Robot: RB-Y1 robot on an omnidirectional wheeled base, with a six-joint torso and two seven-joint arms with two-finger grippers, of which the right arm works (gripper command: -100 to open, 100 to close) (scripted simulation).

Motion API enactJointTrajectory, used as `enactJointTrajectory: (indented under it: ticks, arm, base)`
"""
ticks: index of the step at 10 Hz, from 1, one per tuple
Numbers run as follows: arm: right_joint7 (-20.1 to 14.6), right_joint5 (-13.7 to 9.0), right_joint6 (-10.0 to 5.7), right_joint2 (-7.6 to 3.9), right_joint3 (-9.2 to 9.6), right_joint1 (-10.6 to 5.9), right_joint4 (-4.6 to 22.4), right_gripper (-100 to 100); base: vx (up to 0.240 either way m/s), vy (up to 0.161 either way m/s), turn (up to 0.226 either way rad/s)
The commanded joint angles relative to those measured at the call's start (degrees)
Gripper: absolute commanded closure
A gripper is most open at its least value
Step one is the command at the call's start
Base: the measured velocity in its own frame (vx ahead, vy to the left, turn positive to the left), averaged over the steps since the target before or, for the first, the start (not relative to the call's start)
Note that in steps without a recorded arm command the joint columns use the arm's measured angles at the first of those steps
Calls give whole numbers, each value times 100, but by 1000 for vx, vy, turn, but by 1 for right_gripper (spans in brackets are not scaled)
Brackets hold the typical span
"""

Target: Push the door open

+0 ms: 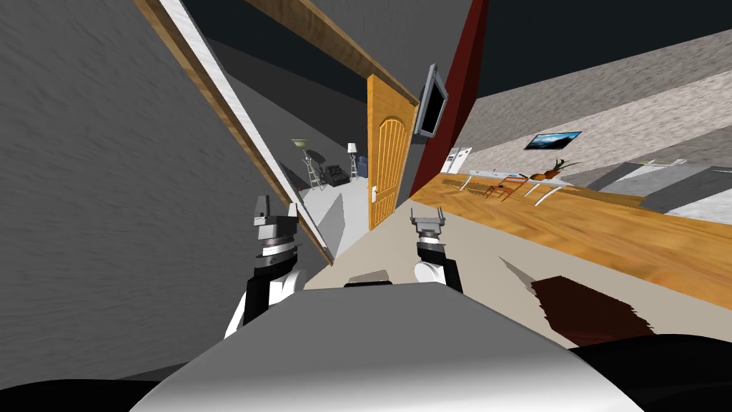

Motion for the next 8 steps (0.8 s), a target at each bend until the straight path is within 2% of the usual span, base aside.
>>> enactJointTrajectory:
  ticks: [1,5,6,8]
  arm:
    - [-246,-274,67,-39,21,-11,75,-100]
    - [-867,-991,277,-89,99,-28,236,-100]
    - [-867,-1036,277,-89,99,-28,236,-100]
    - [-1178,-1400,382,-115,139,-37,317,-100]
  base:
    - [89,-46,63]
    - [89,-52,69]
    - [60,-39,23]
    - [50,-40,60]
